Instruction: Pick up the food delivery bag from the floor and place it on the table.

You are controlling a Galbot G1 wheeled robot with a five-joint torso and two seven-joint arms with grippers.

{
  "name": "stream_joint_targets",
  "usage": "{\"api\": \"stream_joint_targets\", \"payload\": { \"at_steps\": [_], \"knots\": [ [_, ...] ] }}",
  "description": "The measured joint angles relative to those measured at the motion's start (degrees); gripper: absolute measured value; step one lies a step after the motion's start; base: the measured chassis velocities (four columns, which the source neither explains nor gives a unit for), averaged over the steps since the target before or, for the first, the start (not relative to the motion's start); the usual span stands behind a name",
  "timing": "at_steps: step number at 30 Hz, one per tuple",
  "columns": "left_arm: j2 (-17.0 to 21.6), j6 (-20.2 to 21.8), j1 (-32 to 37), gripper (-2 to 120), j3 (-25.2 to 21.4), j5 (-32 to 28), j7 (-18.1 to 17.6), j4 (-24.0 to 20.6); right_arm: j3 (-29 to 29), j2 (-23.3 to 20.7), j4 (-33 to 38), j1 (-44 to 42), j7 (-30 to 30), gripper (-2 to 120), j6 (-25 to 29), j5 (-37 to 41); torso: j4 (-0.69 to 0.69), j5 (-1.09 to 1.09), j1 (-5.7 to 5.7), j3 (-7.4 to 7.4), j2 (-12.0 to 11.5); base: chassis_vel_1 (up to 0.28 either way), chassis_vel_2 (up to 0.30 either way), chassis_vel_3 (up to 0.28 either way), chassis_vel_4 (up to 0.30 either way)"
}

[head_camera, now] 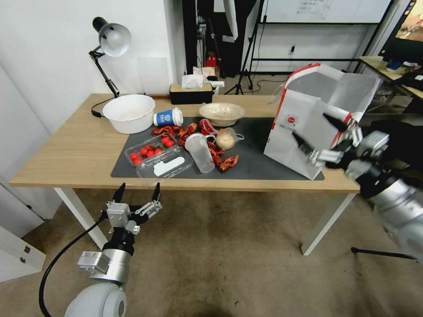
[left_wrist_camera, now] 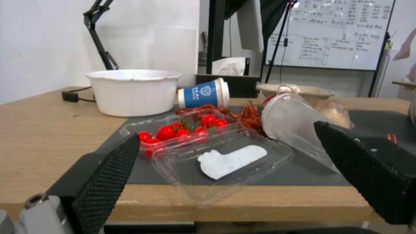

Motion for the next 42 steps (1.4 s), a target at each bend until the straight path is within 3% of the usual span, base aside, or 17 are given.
{"api": "stream_joint_targets", "payload": {
  "at_steps": [2, 4, 8, 12, 24, 42],
  "knots": [
    [0.0, -0.2, 0.0, 100, 0.0, 0.0, -0.1, 0.2, -1.6, 4.5, -0.2, -3.5, 3.5, 100, 1.5, -6.3, -0.01, -0.01, 0.00, 0.00, 0.0, 0.000, 0.000, 0.000, 0.000],
    [0.0, -0.2, 0.0, 100, 0.0, 0.0, 0.0, 0.3, -2.1, 5.6, -0.3, -4.2, 4.8, 100, 1.7, -7.5, -0.02, 0.01, 0.00, 0.00, 0.0, 0.000, 0.000, 0.000, 0.000],
    [-0.1, -0.7, 0.0, 100, 0.0, 0.0, -0.1, 0.8, -5.7, 13.8, -2.3, -8.4, 12.0, 100, 4.8, -15.1, -0.01, 0.00, 0.00, 0.00, 0.0, 0.000, 0.000, 0.000, 0.000],
    [0.0, -0.9, -0.1, 100, 0.0, 0.0, -0.1, 1.0, -7.2, 16.6, -4.4, -10.2, 14.2, 100, 6.9, -18.5, -0.01, 0.00, 0.00, 0.00, 0.0, 0.000, 0.000, 0.000, 0.000],
    [0.1, -1.7, -0.1, 100, 0.0, -0.5, -0.5, 1.5, -11.7, 20.5, -8.3, -10.8, 17.6, 100, 10.0, -22.3, -0.01, 0.00, 0.00, 0.00, 0.0, 0.000, 0.000, 0.000, 0.000],
    [0.2, -2.3, -0.2, 100, 0.0, -0.4, -0.3, 2.0, -12.3, 21.1, -9.4, -9.7, 17.8, 100, 10.3, -22.4, -0.01, 0.01, 0.00, 0.00, 0.0, 0.000, 0.000, 0.000, 0.000]
  ]
}}
